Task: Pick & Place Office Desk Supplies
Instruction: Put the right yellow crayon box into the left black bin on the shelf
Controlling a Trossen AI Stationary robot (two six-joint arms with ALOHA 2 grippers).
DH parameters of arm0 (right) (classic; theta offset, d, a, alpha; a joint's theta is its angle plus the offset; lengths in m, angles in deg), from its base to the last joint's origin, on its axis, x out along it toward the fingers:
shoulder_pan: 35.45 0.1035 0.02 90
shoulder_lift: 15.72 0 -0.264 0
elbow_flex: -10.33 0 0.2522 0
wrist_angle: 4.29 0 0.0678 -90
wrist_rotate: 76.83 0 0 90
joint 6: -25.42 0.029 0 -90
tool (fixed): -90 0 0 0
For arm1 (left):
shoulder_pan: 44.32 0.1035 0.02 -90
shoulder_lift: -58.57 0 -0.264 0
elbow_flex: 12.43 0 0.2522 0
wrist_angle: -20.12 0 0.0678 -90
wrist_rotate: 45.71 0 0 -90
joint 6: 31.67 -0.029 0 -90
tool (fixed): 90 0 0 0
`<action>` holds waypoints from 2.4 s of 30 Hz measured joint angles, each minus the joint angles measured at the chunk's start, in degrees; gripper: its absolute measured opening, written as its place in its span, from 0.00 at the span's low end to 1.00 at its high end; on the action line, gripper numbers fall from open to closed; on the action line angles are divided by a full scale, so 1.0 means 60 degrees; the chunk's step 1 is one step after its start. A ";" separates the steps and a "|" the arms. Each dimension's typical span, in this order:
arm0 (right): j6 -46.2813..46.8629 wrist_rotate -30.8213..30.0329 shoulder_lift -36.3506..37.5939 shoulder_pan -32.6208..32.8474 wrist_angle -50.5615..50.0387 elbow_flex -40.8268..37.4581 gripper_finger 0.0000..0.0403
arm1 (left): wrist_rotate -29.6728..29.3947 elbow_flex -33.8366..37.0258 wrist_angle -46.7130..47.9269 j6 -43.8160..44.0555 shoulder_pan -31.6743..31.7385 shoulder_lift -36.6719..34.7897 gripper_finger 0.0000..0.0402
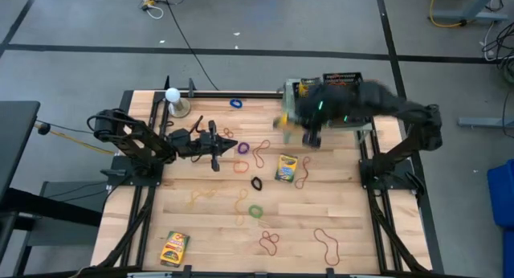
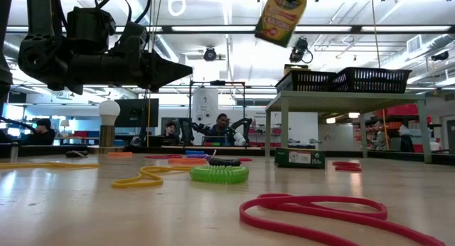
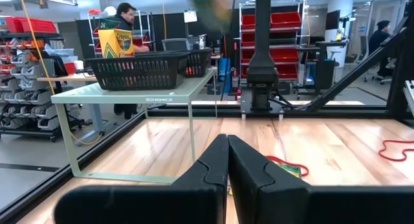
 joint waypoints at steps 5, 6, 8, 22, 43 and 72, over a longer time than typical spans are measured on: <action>-0.2649 -0.0001 0.0005 -0.1862 -0.0584 0.0921 0.21 | 0.0000 0.0002 0.0031 0.0000 0.0000 -0.0004 0.03; -0.3035 0.0000 0.0000 -0.2210 -0.0723 0.0960 0.21 | 0.0000 0.0000 0.0027 0.0000 0.0000 -0.0002 0.03; -0.3721 0.0007 0.0000 -0.2813 -0.1015 0.0943 0.20 | 0.0000 0.0003 0.0027 0.0000 0.0000 -0.0004 0.03; -0.5093 0.0407 -0.0795 -0.4102 -0.1304 0.0488 0.20 | 0.0000 0.0004 0.0037 0.0000 -0.0004 -0.0001 0.03; -0.5522 -0.0005 -0.2002 -0.4178 -0.1930 0.0481 0.20 | 0.0000 0.0007 0.0107 -0.0036 -0.0004 -0.0002 0.03; -0.5377 -0.1497 -0.2197 -0.4170 -0.1471 0.0481 0.39 | 0.0000 0.0011 0.0111 -0.0039 -0.0004 -0.0004 0.03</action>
